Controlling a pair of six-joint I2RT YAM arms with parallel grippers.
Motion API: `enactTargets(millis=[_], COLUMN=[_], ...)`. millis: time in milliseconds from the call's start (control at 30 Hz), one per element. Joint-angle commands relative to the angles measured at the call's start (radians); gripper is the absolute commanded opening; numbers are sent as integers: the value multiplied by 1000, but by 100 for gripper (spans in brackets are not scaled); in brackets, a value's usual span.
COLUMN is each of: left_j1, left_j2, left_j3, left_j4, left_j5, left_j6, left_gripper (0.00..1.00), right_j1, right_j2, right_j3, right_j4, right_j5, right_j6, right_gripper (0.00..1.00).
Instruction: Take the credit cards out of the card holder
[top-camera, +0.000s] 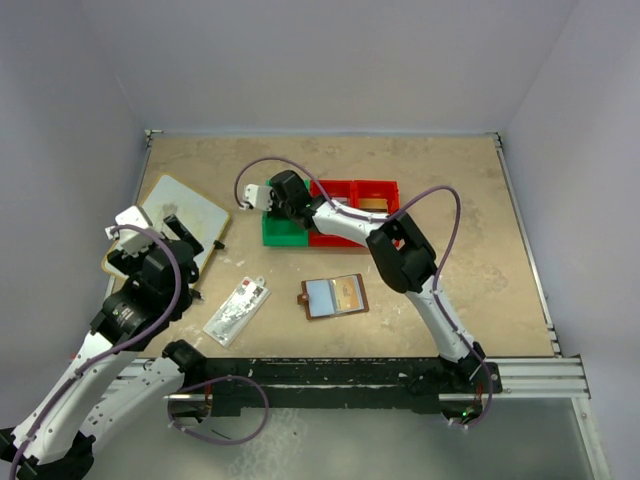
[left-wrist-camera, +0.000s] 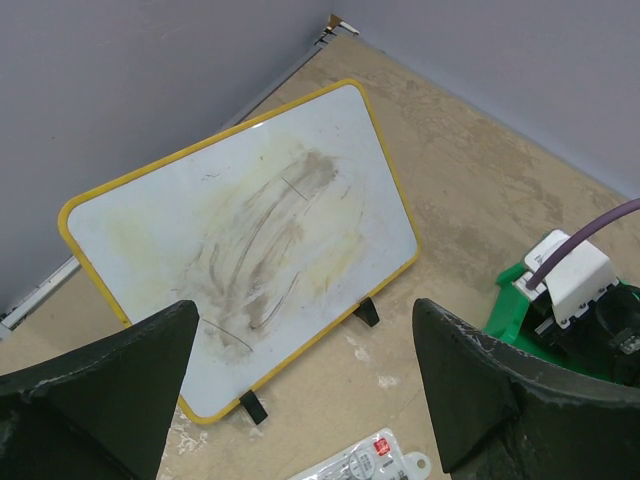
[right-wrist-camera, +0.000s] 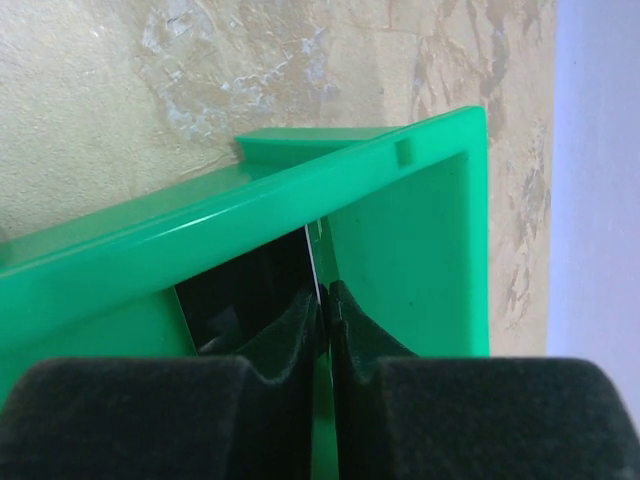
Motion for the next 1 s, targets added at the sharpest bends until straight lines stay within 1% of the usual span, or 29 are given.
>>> enactTargets(millis=[0,133,367,533,600,700,733,967], left_j1=[4,4,4,4,4,5,4,4], left_j2=[-9,-6,-1,1,2,9,9,20], left_j3=[21,22,22,19,18,19,19,20], left_j4=[9,10,8,9,9,11,11,11], left_j5=[-27,-24,-19,-15,-12,-8,-7,-7], left_j6=[-12,-10,-7,-5,-5,-2,-2,-1], left_gripper=[85,85,85,85,85,85,85,85], right_j1=[10,11,11,11,12,11,11,10], right_j2=[5,1,-11,-12,-23,-36,-39,-44], right_j3=[37,36,18,12,0,-8,-9,-7], right_j4=[4,4,-18,-46,-39,-26,-26,-20], right_j5=[44,40,5,-28,-40,-62,-68,-91], right_j6=[-12,3,27,51,61,88,93,127], right_gripper=[12,22,35,38,44,48,51,55])
